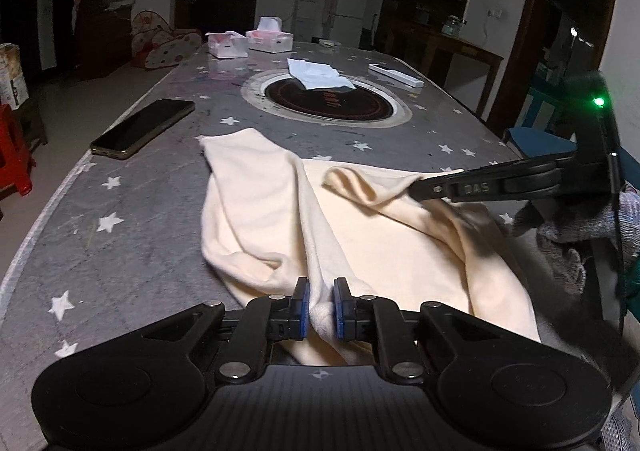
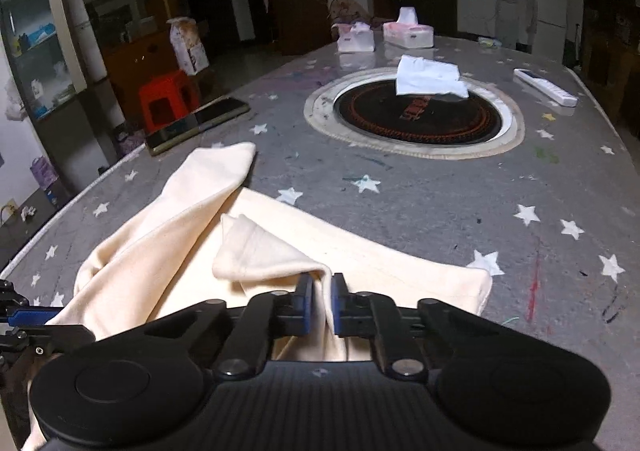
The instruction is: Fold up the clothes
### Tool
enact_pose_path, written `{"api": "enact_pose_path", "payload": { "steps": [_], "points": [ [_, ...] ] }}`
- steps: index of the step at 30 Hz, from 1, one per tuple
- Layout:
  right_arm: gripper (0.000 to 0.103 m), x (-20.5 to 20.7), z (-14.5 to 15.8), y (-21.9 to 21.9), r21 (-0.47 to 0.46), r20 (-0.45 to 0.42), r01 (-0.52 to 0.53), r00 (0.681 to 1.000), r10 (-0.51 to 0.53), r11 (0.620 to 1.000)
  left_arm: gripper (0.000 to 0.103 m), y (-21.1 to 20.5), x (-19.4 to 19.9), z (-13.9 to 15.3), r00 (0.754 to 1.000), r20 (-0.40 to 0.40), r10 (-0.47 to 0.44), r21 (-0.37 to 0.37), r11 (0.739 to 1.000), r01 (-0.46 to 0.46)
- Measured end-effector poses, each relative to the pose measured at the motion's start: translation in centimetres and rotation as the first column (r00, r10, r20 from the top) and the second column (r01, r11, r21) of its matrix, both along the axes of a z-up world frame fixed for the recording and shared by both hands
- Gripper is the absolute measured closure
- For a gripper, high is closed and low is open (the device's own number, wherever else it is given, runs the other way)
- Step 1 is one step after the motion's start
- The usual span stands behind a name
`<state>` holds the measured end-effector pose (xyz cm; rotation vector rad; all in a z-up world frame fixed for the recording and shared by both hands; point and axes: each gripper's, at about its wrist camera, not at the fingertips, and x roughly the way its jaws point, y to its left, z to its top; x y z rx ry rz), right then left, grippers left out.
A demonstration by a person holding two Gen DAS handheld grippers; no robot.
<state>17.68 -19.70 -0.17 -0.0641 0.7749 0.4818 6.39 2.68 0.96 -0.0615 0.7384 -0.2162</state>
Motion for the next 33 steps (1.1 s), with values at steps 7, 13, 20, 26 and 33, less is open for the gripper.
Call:
{"api": "enact_pose_path", "payload": {
  "steps": [7, 13, 20, 26, 33],
  "points": [
    [0.096, -2.1, 2.0, -2.5, -0.019, 0.081, 0.078, 0.994, -0.076, 0.997, 0.090, 1.5, -1.6, 0.6, 0.999, 0.018, 0.040, 0.002, 0.999, -0.040],
    [0.097, -5.9, 3.7, -6.5, -0.037, 0.155, 0.197, 0.970, -0.189, 0.980, 0.092, 2.6, -3.2, 1.0, 0.998, 0.029, 0.059, -0.002, 0.998, -0.059],
    [0.097, -11.8, 4.4, -10.8, -0.068, 0.198, 0.324, 0.931, -0.305, 0.944, 0.094, 4.0, -5.4, 1.2, 0.996, 0.025, 0.081, 0.009, 0.997, -0.081],
    [0.097, -16.3, 2.8, -13.9, -0.084, 0.146, 0.422, 0.901, -0.408, 0.902, 0.095, 5.3, -7.5, 0.3, 0.995, -0.037, 0.094, 0.018, 0.995, -0.093],
    [0.083, -18.2, 0.5, -16.0, -0.125, 0.040, 0.465, 0.885, -0.464, 0.877, 0.084, 5.7, -7.6, -0.7, 0.993, -0.093, 0.075, 0.044, 0.997, -0.071]
  ]
}}
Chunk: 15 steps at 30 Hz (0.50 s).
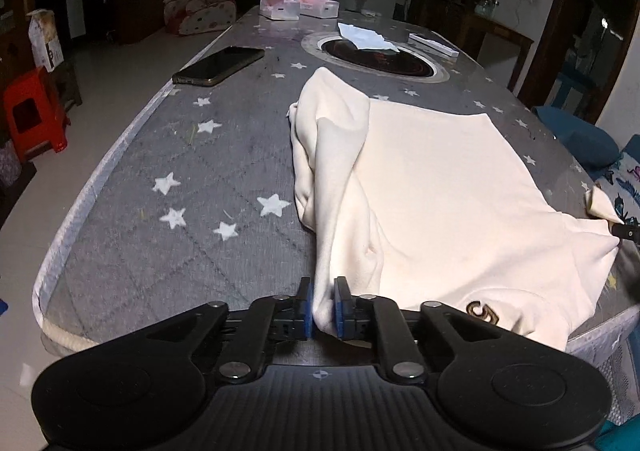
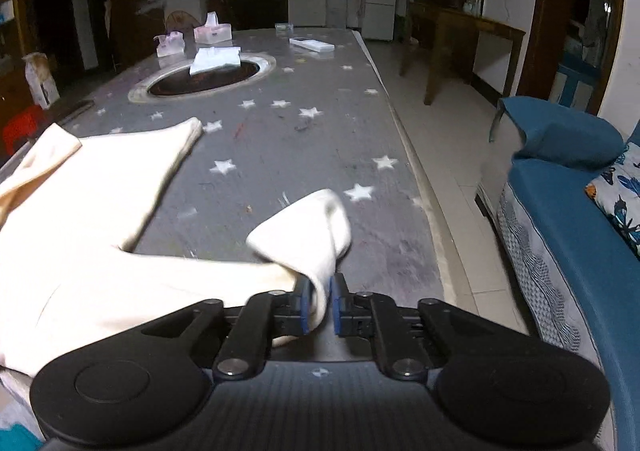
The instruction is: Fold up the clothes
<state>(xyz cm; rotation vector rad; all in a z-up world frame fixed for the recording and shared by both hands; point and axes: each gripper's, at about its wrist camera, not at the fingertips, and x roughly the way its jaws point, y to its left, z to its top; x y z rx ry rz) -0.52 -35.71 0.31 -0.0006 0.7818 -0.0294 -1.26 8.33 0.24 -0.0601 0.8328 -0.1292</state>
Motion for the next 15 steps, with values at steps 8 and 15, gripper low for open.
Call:
{"api": "enact_pose_path", "payload": {
  "steps": [8, 15],
  "points": [
    [0.057, -0.1, 3.6, 0.1, 0.031, 0.071, -0.065, 0.996, 0.062, 0.997, 0.060, -0.8, 1.8, 2.0, 0.997, 0.073, -0.006, 0.030, 1.000, 0.003],
    [0.050, 3.5, 3.4, 3.3, 0.072, 0.080, -0.172, 0.983, 0.166, 0.982, 0.055, -3.1, 7.1, 2.0, 0.994, 0.111, -0.013, 0.093, 0.996, 0.003]
  ]
}}
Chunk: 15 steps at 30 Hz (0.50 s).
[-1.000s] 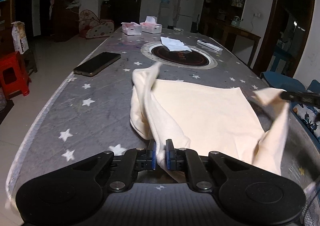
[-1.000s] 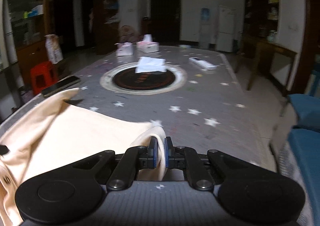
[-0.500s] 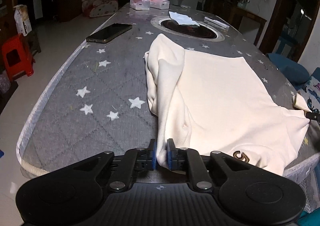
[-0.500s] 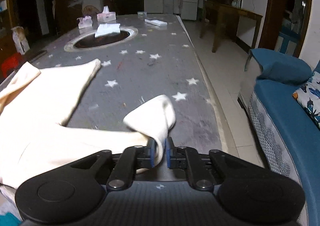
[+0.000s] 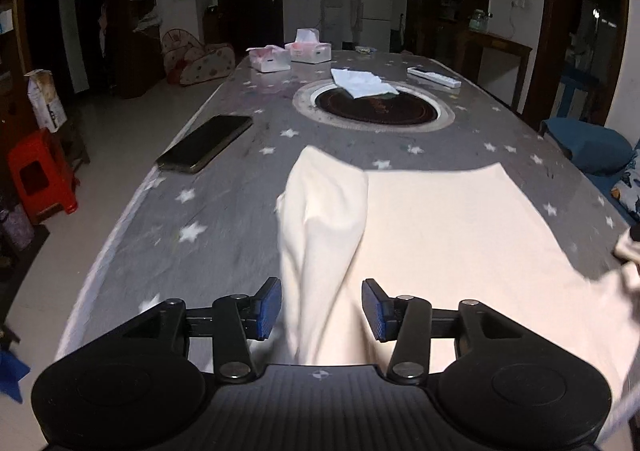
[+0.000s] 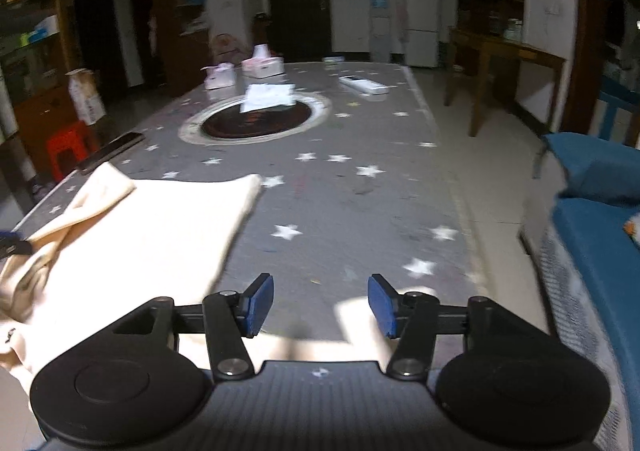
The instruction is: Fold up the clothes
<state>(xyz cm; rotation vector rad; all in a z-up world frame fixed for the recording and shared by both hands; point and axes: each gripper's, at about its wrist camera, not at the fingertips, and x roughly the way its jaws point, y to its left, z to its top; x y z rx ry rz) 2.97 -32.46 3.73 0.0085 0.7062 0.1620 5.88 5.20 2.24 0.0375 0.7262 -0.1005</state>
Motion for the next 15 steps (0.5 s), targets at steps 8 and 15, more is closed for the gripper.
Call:
{"api": "enact_pose_path", "payload": {
  "steps": [8, 15],
  "points": [
    [0.050, 5.3, -1.9, 3.8, 0.033, -0.045, -0.112, 0.993, 0.113, 0.993, 0.053, 0.4, 5.6, -2.1, 0.997, -0.060, 0.051, -0.007, 0.999, -0.051],
    [0.057, 10.3, -3.8, 6.0, 0.034, -0.077, -0.138, 0.987, 0.140, 0.990, 0.069, 1.4, 6.1, -3.2, 0.997, -0.074, 0.036, -0.050, 0.998, -0.040]
  ]
}}
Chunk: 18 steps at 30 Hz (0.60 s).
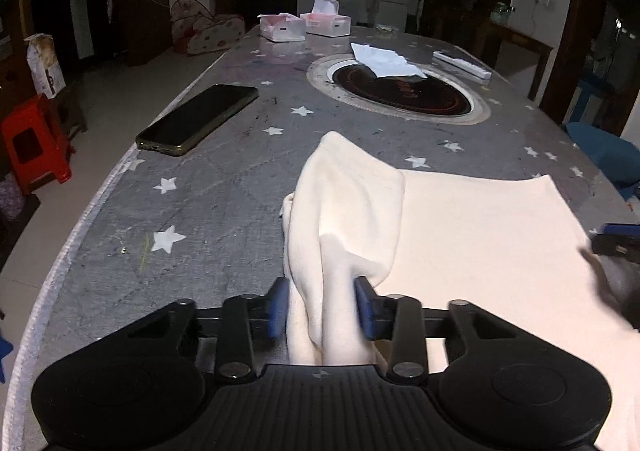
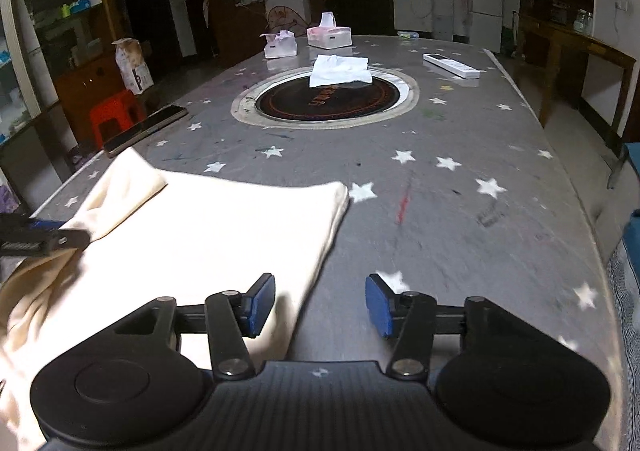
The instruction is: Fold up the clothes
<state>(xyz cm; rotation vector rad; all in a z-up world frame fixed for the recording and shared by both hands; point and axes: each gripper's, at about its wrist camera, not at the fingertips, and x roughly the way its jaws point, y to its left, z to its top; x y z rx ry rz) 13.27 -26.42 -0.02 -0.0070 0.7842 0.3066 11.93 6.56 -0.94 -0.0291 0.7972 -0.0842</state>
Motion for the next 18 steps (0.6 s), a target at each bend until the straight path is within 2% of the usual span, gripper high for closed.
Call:
{"api": "enact_pose_path", "payload": {
  "steps": [1, 4, 5, 6, 7, 11, 18],
  "points": [
    [0.059, 0.8, -0.3, 0.2, 0.001, -0.008, 0.004, 1.000, -0.004, 1.000, 0.073, 0.0, 0.0, 0.0, 1.000, 0.000, -0.005, -0.004, 1.000, 0.005],
    [0.071, 2.2, -0.9, 0.6, -0.001, -0.009, 0.009, 1.000, -0.009, 1.000, 0.077, -0.1, 0.1, 0.1, 1.000, 0.000, -0.015, -0.012, 1.000, 0.015],
    [0.081, 2.6, -1.0, 0.8, -0.004, -0.005, 0.005, 1.000, -0.005, 1.000, 0.078, -0.2, 0.1, 0.1, 1.000, 0.000, -0.016, -0.012, 1.000, 0.016],
    [0.095, 2.9, -1.0, 0.9, -0.006, -0.002, 0.002, 1.000, -0.002, 1.000, 0.078, -0.3, 0.2, 0.1, 1.000, -0.001, -0.017, -0.012, 1.000, 0.017],
    [0.099, 3.1, -1.0, 1.1, -0.020, 0.004, -0.004, 1.000, 0.005, 1.000, 0.079, -0.4, 0.3, 0.1, 1.000, -0.001, -0.020, -0.015, 1.000, 0.020],
    [0.100, 3.9, -0.8, 1.9, -0.085, 0.026, -0.032, 0.999, 0.034, 0.996, 0.080, -1.0, 1.4, 0.0, 1.000, -0.001, -0.028, -0.023, 0.999, 0.028],
    [0.100, 7.6, -0.1, 1.6, -0.164, 0.063, 0.013, 0.998, -0.002, 0.986, 0.080, -2.9, 4.6, -0.1, 1.000, -0.001, -0.022, -0.051, 0.998, 0.022]
  ]
}}
